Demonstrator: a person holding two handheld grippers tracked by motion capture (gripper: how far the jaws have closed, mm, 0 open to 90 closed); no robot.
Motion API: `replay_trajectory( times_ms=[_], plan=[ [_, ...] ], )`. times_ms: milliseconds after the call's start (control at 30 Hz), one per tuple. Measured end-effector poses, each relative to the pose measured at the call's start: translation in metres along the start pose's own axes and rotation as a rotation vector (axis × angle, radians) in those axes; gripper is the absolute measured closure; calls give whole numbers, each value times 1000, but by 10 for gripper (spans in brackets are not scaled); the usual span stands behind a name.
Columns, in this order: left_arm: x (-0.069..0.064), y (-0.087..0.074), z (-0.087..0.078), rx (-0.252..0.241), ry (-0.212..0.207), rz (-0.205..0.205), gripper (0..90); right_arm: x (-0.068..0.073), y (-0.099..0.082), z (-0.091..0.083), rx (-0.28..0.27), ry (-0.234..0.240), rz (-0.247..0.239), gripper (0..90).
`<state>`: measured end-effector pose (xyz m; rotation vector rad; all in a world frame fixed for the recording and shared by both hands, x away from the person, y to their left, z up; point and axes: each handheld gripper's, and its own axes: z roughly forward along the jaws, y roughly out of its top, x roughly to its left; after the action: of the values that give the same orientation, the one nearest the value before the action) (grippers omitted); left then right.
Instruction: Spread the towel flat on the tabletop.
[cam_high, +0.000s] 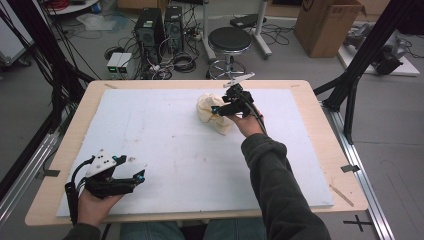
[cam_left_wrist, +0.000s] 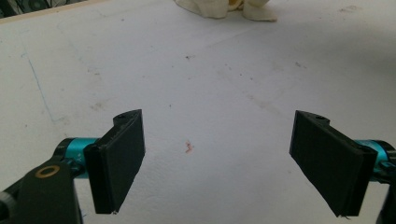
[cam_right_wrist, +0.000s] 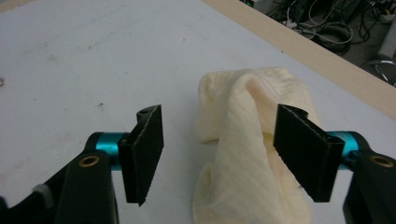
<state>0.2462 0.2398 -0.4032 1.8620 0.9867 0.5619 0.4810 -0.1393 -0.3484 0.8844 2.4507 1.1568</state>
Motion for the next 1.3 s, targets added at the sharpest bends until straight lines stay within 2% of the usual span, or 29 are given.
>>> replay_trajectory(
  times_ms=[33,133,167,233,400,433,633,667,700,733,767,800,933,1000,1067,1167,1200,1300],
  plan=[
    [0,0,0,-2,1,-3,186,0,0,0,0,0,0,371],
    [2,0,0,-1,3,-5,187,0,-2,19,36,-12,0,424],
    [2,0,0,-2,3,-7,187,0,-2,19,36,-12,0,424],
    [2,0,0,-2,1,-4,186,1,-5,33,69,-31,-10,468],
    [2,0,1,-1,-2,-2,186,1,-8,47,111,-70,-31,534],
    [2,0,1,-1,-2,-4,187,0,-10,53,127,-80,-17,573],
    [3,0,1,1,-2,-5,187,-2,-15,62,153,-79,-9,652],
    [3,0,2,1,-2,-6,187,-3,-16,64,153,-71,5,704],
    [3,0,2,2,-1,-5,187,-3,-16,64,153,-71,5,704],
    [3,0,1,2,-3,-5,187,-3,-16,63,146,-64,9,752],
    [3,0,1,2,-3,-5,187,-3,-16,63,146,-64,9,752],
    [3,0,1,2,-2,-7,187,-4,-15,61,127,-48,22,792],
    [2,0,2,2,1,-4,187,-4,-12,52,102,-36,12,826],
    [2,0,2,1,0,-1,187,-3,-10,49,99,-34,8,829],
    [2,0,2,5,0,0,187,-2,-7,39,70,-19,6,834],
    [1,0,2,5,-2,3,187,0,-4,32,58,-12,7,835],
    [1,0,2,4,0,0,187,0,-3,24,34,0,12,835],
    [0,0,2,7,-2,5,187,2,-1,17,20,14,6,835]
  ],
)
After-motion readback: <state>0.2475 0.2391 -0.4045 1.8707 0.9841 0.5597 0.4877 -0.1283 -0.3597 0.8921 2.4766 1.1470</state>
